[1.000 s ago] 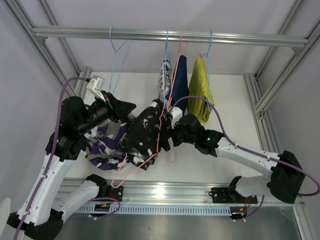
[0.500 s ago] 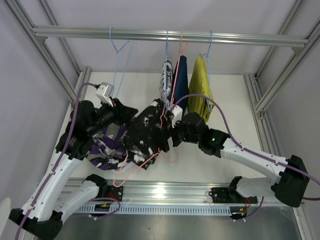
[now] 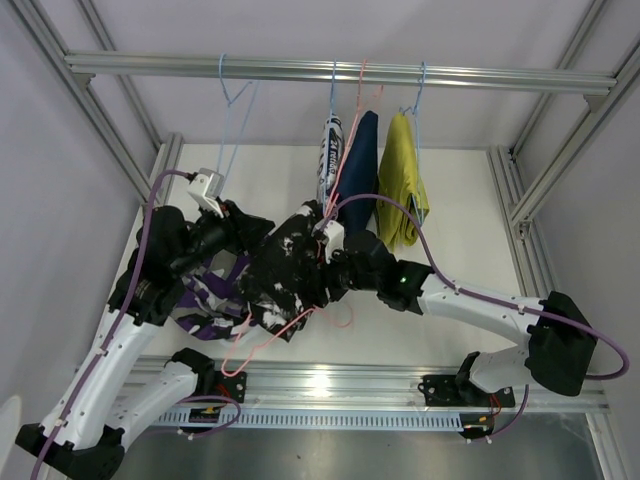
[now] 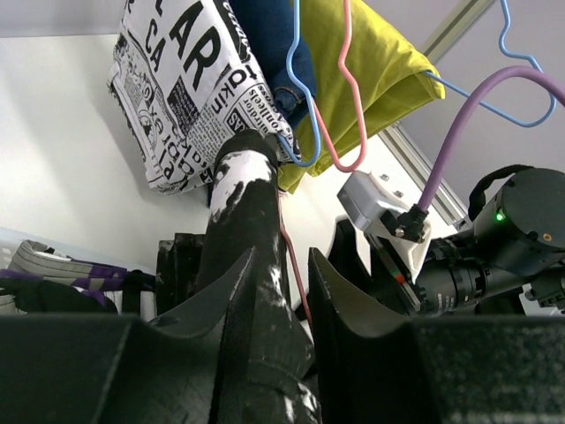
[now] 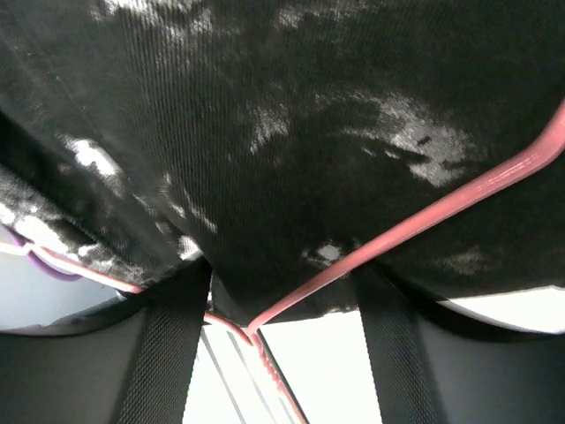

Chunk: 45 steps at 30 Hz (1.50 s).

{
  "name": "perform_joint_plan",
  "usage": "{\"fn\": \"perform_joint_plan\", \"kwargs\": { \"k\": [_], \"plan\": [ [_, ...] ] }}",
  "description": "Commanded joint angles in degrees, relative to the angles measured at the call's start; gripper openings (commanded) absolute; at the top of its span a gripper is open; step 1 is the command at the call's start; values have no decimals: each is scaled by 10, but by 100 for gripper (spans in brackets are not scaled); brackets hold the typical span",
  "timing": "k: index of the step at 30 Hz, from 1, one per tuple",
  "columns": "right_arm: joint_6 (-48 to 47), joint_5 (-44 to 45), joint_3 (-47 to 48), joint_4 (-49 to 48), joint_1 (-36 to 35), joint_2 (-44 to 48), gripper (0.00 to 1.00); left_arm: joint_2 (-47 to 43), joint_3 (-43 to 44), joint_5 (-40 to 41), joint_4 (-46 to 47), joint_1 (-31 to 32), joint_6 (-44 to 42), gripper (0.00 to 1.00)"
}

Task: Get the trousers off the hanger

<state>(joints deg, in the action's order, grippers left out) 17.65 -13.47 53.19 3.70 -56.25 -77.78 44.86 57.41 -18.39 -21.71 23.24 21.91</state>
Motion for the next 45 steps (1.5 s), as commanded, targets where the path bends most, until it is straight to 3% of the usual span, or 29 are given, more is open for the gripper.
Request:
{"fn": "perform_joint_plan", "kwargs": {
  "k": [1, 5, 7, 9, 16, 24, 32, 45],
  "plan": [
    [15, -27, 22, -48, -21, -10, 53, -7, -4, -9, 14, 4, -9, 34],
    [16, -18, 26, -44, -31, -4, 24, -5, 1, 1, 4, 4, -13, 38],
    [14, -13, 26, -41, -33, -1, 9, -1, 6, 16, -4, 4, -15, 47],
    [12, -9, 24, -39, -33, 1, 0, 11, 20, 17, -34, 4, -31, 59],
    [12, 12, 11, -39, -35, 22, 0, 38, 68, 78, -120, 13, -69, 73],
    [23, 60, 18, -15, -24, 21, 0, -3, 61, 68, -177, 31, -49, 73],
    [25, 47, 36, -18, -11, 11, 0, -42, 26, 27, -200, 84, -38, 74],
    [24, 19, 50, -23, -2, 5, 0, -33, -45, 131, -238, 153, -21, 74]
  ]
}}
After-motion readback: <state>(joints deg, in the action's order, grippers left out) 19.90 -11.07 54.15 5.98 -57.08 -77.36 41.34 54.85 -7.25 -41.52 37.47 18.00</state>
